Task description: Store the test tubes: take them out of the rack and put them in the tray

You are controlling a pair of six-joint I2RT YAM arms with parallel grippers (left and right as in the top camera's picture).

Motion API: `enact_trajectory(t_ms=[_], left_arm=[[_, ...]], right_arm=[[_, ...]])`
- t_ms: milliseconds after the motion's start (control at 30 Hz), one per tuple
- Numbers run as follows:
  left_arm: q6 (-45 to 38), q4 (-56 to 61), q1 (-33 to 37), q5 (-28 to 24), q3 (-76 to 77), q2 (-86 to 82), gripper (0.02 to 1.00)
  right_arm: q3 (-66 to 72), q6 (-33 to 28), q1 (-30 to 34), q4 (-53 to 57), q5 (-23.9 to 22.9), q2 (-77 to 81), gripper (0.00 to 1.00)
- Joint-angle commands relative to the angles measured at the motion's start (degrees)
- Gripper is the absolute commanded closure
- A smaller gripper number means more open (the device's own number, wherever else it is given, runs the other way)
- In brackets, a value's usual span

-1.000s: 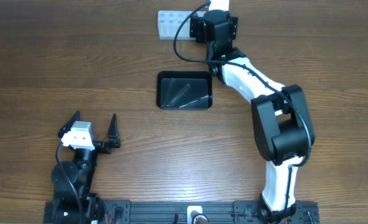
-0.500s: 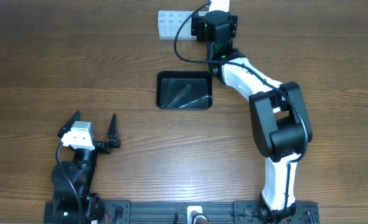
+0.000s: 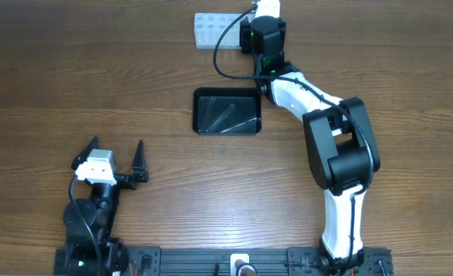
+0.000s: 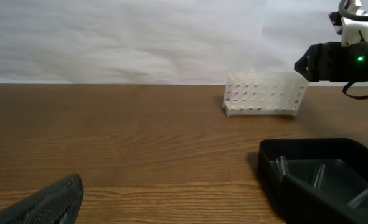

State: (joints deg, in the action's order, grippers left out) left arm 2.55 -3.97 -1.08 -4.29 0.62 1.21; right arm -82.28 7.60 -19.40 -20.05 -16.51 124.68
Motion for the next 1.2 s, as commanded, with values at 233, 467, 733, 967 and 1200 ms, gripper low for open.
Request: enact_trajectory(t_ms=[233,467,733,967,1200], left_arm=[[-1.0,-0.2,0.3,-0.2,-0.3,-0.5,0.018],[-1.0,-0.2,0.3,-0.2,-0.3,-0.5,0.018],[-1.0,-0.2,0.3,-0.2,-0.3,-0.5,0.018],[-1.0,-0.2,0.3,-0.2,-0.3,-0.5,0.018],[-1.0,-0.2,0.3,-0.2,-0.3,-0.5,0.018]], right_arm=[[-0.7,0.0,0.2,-0.5,0.6,1.0,0.533],[-0.7,0.0,0.2,-0.5,1.4,1.0,0.647],[-0.7,0.0,0.2,-0.5,1.9,1.0,0.689],[-0.7,0.0,0.2,-0.5,1.9,1.0,0.739],[-0.7,0.0,0.2,-0.5,1.8,1.0,0.768]])
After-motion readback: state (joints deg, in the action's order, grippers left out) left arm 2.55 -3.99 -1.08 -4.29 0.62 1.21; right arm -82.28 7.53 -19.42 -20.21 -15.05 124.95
